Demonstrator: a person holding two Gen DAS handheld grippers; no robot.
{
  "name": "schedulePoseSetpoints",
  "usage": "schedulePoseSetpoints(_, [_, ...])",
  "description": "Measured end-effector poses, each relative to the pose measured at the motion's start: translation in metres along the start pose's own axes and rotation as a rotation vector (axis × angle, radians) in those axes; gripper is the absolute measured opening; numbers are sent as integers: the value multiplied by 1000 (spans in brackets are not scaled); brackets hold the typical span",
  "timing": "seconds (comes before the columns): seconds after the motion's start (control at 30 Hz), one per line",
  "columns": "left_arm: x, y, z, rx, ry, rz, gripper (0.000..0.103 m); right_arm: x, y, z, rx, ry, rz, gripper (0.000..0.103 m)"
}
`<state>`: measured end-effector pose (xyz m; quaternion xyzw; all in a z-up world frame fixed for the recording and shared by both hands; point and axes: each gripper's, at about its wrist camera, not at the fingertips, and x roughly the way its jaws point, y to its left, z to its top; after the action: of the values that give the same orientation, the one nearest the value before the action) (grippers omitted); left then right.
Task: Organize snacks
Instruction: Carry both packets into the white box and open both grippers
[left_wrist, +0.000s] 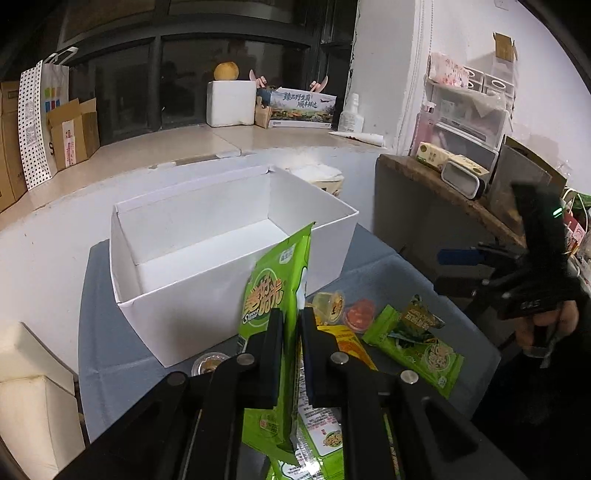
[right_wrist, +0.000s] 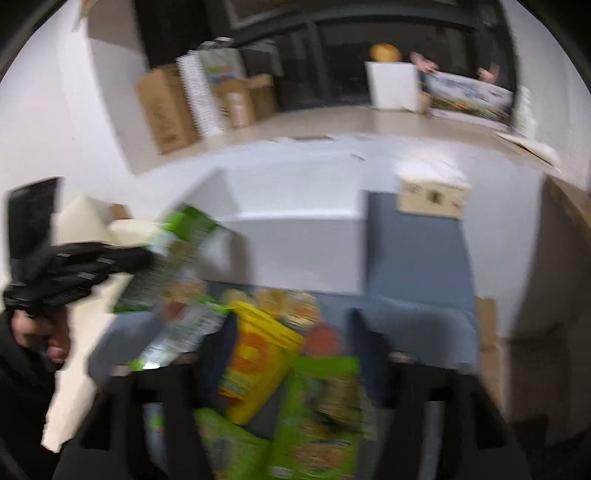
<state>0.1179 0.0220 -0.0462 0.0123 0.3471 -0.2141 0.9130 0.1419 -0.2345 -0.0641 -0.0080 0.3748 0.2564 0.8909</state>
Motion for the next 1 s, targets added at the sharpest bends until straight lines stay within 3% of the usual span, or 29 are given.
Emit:
schedulePoseSetpoints(0.03, [-2, 0, 0, 0, -3, -3, 10, 2, -14, -8, 30, 20, -41, 87])
schedulePoseSetpoints(0.13, [-4, -2, 8, 1, -20, -12, 10, 6, -35, -25, 81, 61, -44, 87])
schedulePoseSetpoints(0.3, [-2, 3, 30, -8, -49, -11, 10, 36, -36, -48, 90, 125, -37, 85])
schedulePoseSetpoints(0.33, [-2, 3, 32, -8, -52, -9, 11, 42, -36, -51, 88, 142, -36, 61])
schedulePoseSetpoints(0.37, [-3, 2, 35, -4, -56, -7, 11, 50, -33, -54, 74, 164, -20, 45])
schedulePoseSetpoints(0.53, [-4, 4, 36, -11, -58, -8, 11, 49, -21, -46, 18, 152, -16, 43])
schedulePoseSetpoints(0.73, [-5, 15, 50, -45, -88, -14, 11, 16, -18, -2, 31, 40, 27, 43])
schedulePoseSetpoints(0.87, [1, 31, 79, -65, -123, 10, 11, 10, -12, 56, 20, -39, 40, 43])
schedulePoseSetpoints(1.0, [26, 60, 106, -113, -117, 52, 11, 33, 7, 121, -24, -82, 54, 43])
